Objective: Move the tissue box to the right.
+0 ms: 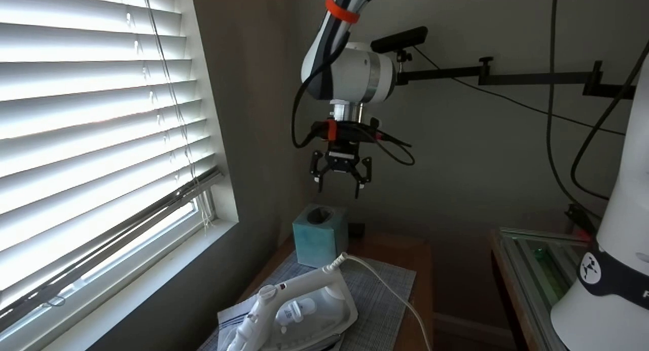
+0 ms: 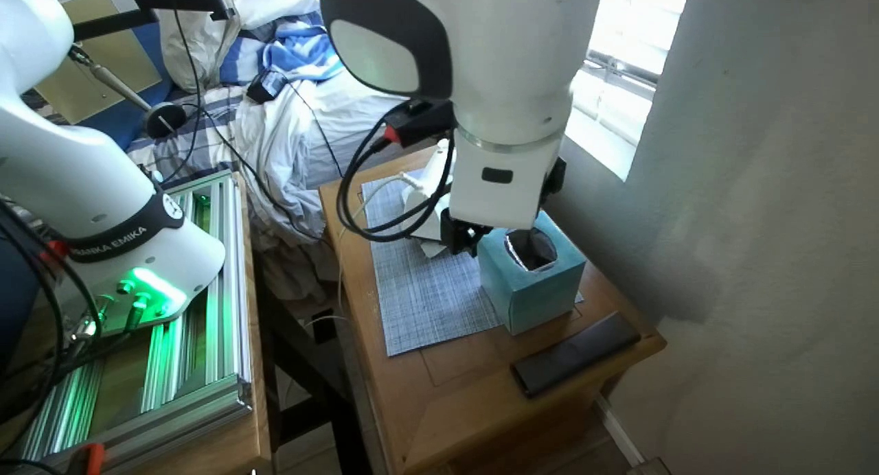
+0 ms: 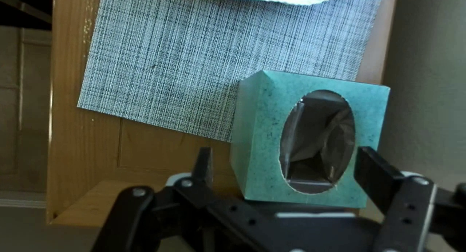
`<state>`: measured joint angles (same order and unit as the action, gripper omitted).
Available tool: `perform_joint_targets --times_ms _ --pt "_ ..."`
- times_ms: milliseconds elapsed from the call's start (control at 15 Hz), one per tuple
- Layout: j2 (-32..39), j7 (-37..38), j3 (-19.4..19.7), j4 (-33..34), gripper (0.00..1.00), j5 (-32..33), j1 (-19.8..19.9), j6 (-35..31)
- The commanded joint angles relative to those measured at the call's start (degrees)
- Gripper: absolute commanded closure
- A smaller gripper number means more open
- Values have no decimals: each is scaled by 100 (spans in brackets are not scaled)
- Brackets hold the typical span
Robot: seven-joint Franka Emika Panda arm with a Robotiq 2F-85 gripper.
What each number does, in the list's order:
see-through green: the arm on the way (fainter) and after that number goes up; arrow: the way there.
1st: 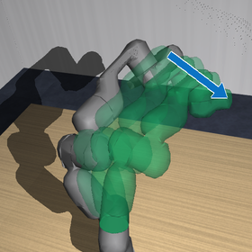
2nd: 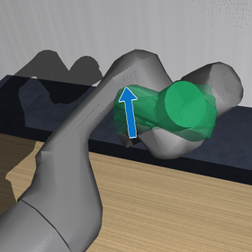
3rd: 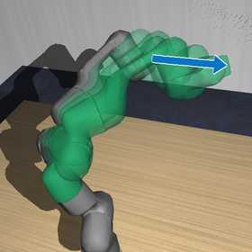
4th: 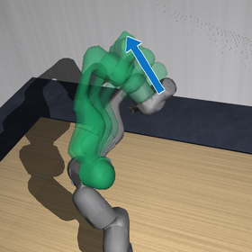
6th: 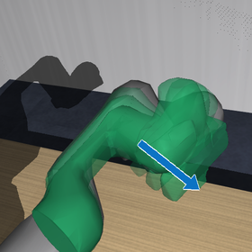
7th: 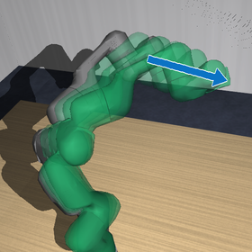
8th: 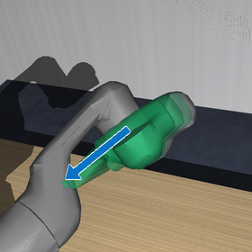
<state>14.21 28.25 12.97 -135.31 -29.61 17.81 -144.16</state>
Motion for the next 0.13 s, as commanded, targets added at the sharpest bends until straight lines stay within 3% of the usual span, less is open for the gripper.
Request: perform_joint_targets --times_ms 0,67 --pt "-216 -221 90 -174 0 -94 -49 -39" --pt "-393 -333 99 -317 0 -120 -26 -65"
